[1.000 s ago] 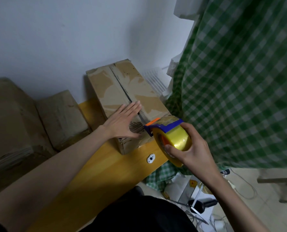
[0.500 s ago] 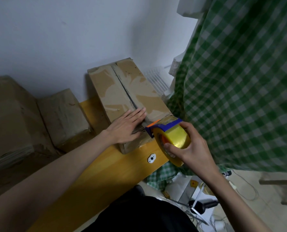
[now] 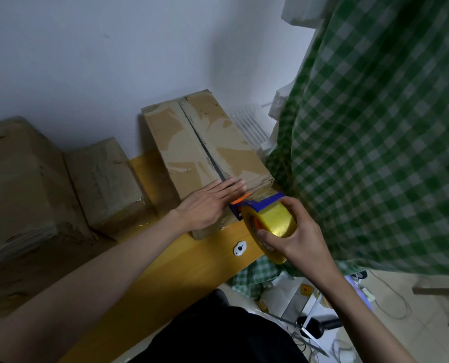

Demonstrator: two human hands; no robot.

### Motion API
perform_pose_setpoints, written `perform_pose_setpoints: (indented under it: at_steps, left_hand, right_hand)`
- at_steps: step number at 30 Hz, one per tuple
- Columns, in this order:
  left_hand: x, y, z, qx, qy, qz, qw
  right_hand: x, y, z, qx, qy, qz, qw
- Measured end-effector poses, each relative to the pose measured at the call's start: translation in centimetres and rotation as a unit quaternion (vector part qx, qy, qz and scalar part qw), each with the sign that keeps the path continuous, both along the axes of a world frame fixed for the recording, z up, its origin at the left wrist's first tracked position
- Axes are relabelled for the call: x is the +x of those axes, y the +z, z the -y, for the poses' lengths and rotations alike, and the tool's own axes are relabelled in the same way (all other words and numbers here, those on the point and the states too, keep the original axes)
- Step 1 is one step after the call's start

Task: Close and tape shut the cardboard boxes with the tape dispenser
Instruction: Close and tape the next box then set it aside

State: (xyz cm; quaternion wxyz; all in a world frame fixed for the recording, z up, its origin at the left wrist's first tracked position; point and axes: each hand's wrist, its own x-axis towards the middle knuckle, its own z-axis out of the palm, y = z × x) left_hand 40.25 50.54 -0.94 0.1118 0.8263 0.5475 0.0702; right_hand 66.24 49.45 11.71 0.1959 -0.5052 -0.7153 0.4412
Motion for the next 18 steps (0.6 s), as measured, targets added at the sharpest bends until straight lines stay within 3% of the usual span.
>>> perform_pose_setpoints:
  at_steps: [18]
  left_hand:
    - [0.8,-1.0,-0.5,0.004,0.038,-0.019,0.999]
  right_hand:
    - [2.6,-1.1,1.3,-0.011,0.037,-0.013,0.999]
